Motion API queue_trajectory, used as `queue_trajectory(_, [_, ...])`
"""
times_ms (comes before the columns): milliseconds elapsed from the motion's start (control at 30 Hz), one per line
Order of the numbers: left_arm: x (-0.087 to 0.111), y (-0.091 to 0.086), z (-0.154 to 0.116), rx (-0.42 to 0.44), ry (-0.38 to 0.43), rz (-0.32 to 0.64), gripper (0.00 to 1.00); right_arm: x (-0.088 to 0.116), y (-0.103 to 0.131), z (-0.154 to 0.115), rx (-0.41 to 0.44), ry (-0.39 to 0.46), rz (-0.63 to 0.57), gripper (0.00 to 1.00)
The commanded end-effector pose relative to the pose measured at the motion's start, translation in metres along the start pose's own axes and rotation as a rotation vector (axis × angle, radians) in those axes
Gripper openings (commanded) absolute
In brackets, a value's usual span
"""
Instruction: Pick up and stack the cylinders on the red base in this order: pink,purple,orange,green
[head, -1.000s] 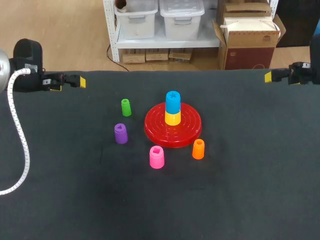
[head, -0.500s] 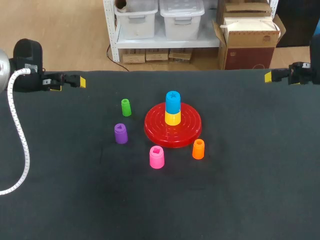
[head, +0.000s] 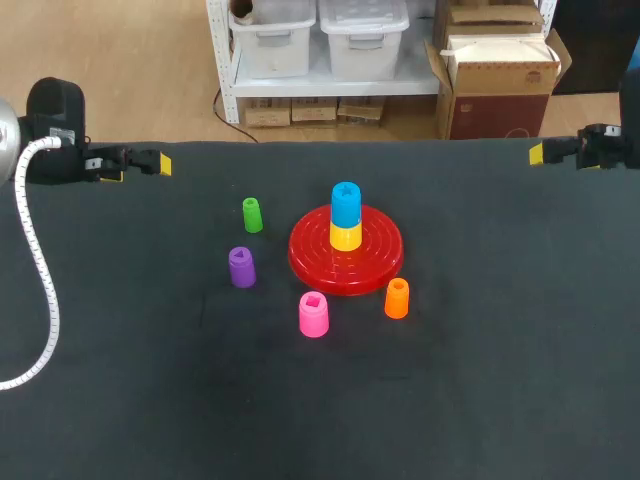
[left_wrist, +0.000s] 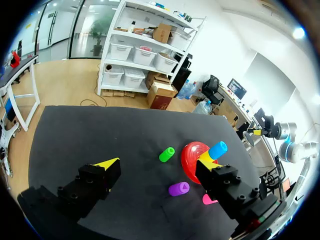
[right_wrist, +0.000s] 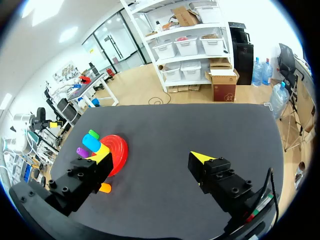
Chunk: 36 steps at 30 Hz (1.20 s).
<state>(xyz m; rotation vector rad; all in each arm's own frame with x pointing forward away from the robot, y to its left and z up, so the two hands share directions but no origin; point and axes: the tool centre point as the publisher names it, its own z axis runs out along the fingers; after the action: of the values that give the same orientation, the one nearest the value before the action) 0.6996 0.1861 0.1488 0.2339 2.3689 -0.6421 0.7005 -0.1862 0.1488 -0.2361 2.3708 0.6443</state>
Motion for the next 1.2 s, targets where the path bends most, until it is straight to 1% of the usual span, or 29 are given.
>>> queue_trajectory(33, [-0.001,-0.001,0.000,-0.006,0.005,-0.001,1.00,0.000,0.000,0.000,0.003,0.001,0.001,1.00])
queue_trajectory(700, [-0.001,-0.001,0.000,-0.006,0.005,-0.001,1.00,0.000,0.000,0.000,0.003,0.001,0.001,1.00])
queue_trajectory(767, [-0.008,-0.006,-0.001,0.038,0.007,0.087,1.00,0.000,0.000,0.000,0.003,0.001,0.001,1.00])
queue_trajectory(800, [-0.011,-0.008,-0.001,0.070,0.006,0.151,1.00,0.000,0.000,0.000,0.003,0.001,0.001,1.00])
queue_trajectory(833, [-0.012,-0.012,-0.002,0.126,0.012,0.210,1.00,0.000,0.000,0.000,0.003,0.001,0.001,1.00])
queue_trajectory(867, [-0.012,-0.014,-0.002,0.181,0.039,0.261,1.00,0.000,0.000,0.000,0.003,0.001,0.001,1.00])
queue_trajectory(900, [-0.010,-0.015,-0.002,0.221,0.050,0.359,1.00,0.000,0.000,0.000,0.003,0.001,0.001,1.00])
queue_trajectory(967, [-0.003,-0.017,-0.002,0.235,0.071,0.597,1.00,0.000,0.000,0.000,0.003,0.001,0.001,1.00])
queue_trajectory(1000, [0.001,-0.017,-0.002,0.268,0.079,0.696,1.00,0.000,0.000,0.000,0.003,0.001,0.001,1.00])
queue_trajectory(1033, [0.007,-0.016,-0.004,0.318,0.077,0.827,1.00,0.000,0.000,0.000,0.003,0.001,0.001,1.00])
queue_trajectory(1100, [0.014,-0.015,-0.007,0.360,0.084,0.951,1.00,0.000,0.000,0.000,0.003,0.001,0.001,1.00])
queue_trajectory(1133, [0.017,-0.013,-0.007,0.359,0.066,1.018,1.00,0.000,0.000,0.000,0.003,0.001,0.001,1.00])
queue_trajectory(1167, [0.019,-0.012,-0.007,0.353,0.054,1.061,1.00,0.000,0.000,0.000,0.003,0.001,0.001,1.00])
queue_trajectory(1200, [0.024,-0.009,-0.005,0.345,0.063,1.137,1.00,0.000,0.000,0.000,0.003,0.001,0.001,1.00])
